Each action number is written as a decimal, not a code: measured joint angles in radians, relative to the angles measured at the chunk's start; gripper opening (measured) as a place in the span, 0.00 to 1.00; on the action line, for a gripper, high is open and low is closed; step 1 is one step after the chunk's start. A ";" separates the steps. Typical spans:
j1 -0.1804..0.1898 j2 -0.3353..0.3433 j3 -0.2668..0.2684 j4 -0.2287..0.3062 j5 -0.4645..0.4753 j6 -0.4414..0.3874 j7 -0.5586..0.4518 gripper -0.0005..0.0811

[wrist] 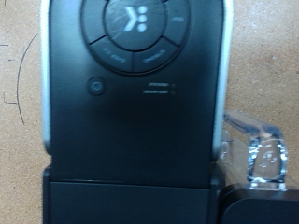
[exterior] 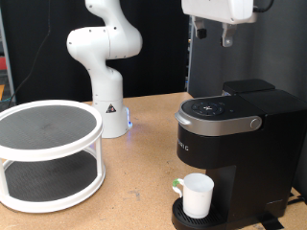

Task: Make a cup of coffee with the keurig machine

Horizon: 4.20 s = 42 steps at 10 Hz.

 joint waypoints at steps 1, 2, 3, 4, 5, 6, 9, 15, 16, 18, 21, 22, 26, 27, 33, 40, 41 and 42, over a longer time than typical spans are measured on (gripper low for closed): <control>0.000 0.021 0.001 0.020 -0.001 -0.001 0.001 1.00; 0.000 0.035 0.001 0.035 -0.002 -0.001 0.001 1.00; 0.000 0.044 0.001 0.042 -0.002 0.000 0.000 1.00; 0.000 0.049 0.002 0.047 -0.003 0.000 0.000 1.00; 0.000 0.055 0.003 0.050 -0.009 -0.003 0.000 1.00; 0.000 0.063 0.007 0.050 -0.027 -0.006 0.000 1.00; 0.000 0.096 0.023 0.029 -0.089 0.000 0.000 1.00; 0.000 0.106 0.026 -0.107 -0.114 0.180 0.000 0.86; 0.000 0.106 0.027 -0.128 -0.117 0.207 0.000 0.63; 0.000 0.104 0.027 -0.173 -0.118 0.296 0.007 0.45; 0.000 0.095 0.027 -0.225 -0.117 0.413 0.029 0.06; 0.000 0.086 0.026 -0.238 -0.113 0.439 0.030 0.02; -0.001 0.057 0.024 -0.276 -0.113 0.455 0.031 0.01; -0.001 0.058 0.025 -0.284 -0.125 0.455 0.041 0.02; -0.001 0.073 0.025 -0.293 -0.162 0.452 0.086 0.02; -0.002 0.185 0.022 -0.111 -0.170 0.154 0.086 0.02; -0.002 0.203 0.021 -0.083 -0.178 0.110 0.086 0.02; -0.002 0.214 0.021 -0.067 -0.179 0.095 0.086 0.02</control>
